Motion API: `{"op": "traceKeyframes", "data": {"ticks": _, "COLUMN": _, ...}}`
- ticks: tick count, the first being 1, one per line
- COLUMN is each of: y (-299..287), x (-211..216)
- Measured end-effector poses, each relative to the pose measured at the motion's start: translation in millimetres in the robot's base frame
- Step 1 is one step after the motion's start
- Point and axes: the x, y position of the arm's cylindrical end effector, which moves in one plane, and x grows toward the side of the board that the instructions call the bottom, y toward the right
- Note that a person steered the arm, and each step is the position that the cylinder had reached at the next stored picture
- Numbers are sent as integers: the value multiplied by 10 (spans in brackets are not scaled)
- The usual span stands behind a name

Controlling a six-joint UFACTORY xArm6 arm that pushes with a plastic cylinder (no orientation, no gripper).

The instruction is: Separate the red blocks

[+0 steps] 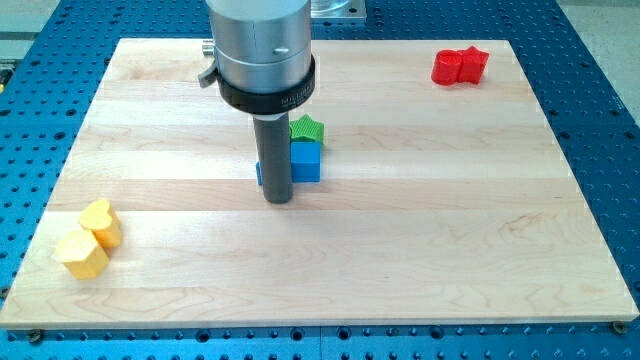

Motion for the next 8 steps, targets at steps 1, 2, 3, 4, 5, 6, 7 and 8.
{"op": "traceKeyframes", "data": {"ticks": 1, "y": 464, "x": 40}}
{"op": "traceKeyframes", "data": {"ticks": 2, "y": 1527, "x": -107}}
{"op": "traceKeyframes", "data": {"ticks": 3, "y": 2023, "x": -479}}
{"op": "traceKeyframes", "data": {"ticks": 4, "y": 2145, "x": -573}}
{"op": "traceKeyframes", "data": {"ticks": 5, "y": 2166, "x": -583}}
{"op": "traceKeyframes", "data": {"ticks": 6, "y": 2172, "x": -574}}
{"op": "traceKeyframes", "data": {"ticks": 7, "y": 2240, "x": -532}}
{"op": "traceKeyframes", "data": {"ticks": 8, "y": 2845, "x": -735}}
